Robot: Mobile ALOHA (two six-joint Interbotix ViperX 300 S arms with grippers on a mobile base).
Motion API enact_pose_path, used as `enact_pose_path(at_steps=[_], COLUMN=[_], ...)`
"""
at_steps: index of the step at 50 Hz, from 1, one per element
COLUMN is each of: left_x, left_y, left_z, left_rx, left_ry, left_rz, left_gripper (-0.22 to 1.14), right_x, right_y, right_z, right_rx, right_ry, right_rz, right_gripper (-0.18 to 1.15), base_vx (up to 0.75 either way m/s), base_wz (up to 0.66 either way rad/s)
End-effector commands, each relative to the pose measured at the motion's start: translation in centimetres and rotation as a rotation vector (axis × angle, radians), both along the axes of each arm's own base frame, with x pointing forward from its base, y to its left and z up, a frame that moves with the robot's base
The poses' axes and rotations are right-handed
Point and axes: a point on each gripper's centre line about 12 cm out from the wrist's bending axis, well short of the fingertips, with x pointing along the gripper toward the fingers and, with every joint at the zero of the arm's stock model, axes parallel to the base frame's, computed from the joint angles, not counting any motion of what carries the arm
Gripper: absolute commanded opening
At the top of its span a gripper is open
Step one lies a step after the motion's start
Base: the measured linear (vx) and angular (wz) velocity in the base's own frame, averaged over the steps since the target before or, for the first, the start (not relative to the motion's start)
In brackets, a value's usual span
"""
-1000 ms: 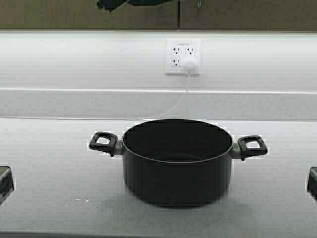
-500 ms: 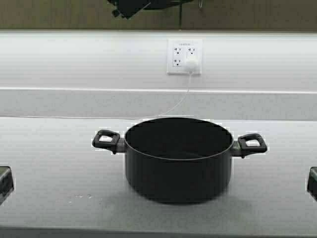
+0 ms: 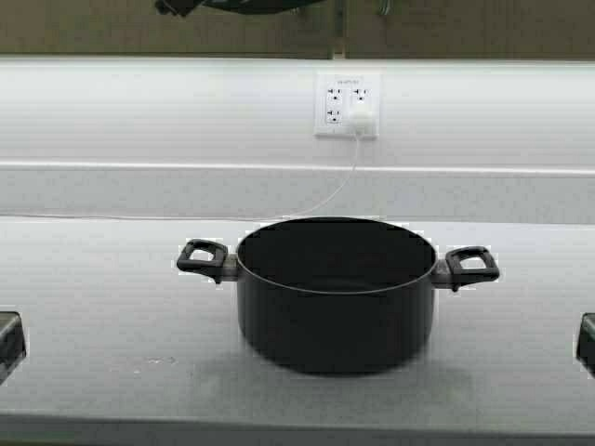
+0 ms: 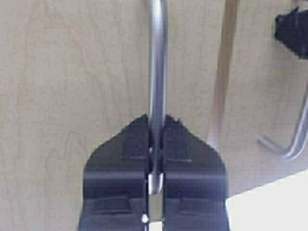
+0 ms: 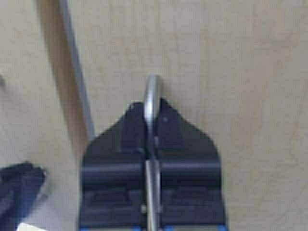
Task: Open the cabinet, put the pot inside, then close it
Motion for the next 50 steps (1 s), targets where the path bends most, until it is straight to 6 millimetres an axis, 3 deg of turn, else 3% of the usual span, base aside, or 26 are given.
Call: enact_pose_path(at_steps=[1, 15, 26, 50], left_x=[-1.2, -2.6, -3.4, -3.1], left_y=[2.2, 5.9, 8.2, 13.7], left_z=[0.0, -0.5, 0.1, 1.6], left_rx=[-0.010, 0.016, 0.039, 0.038], left_ry=[0.036, 0.084, 0.130, 0.211], left_rz=[-0.006, -0.005, -0.033, 0.012], left_gripper=[0.03, 0.03, 0.03, 0.03], right_x=[-1.5, -3.0, -3.6, -3.2], right_y=[-1.5, -4.1, -7.5, -11.0], right_z=[0.2, -1.0, -2.7, -2.5], right_rx=[0.015, -0.046, -0.042, 0.003], right_ry=[0.028, 0.066, 0.107, 0.183], right_rz=[0.043, 0.053, -0.002, 0.059], right_gripper=[0.06, 0.06, 0.06, 0.06], base_vx=[-0.04, -0.08, -0.11, -0.09], base_wz=[-0.02, -0.01, 0.01, 0.01])
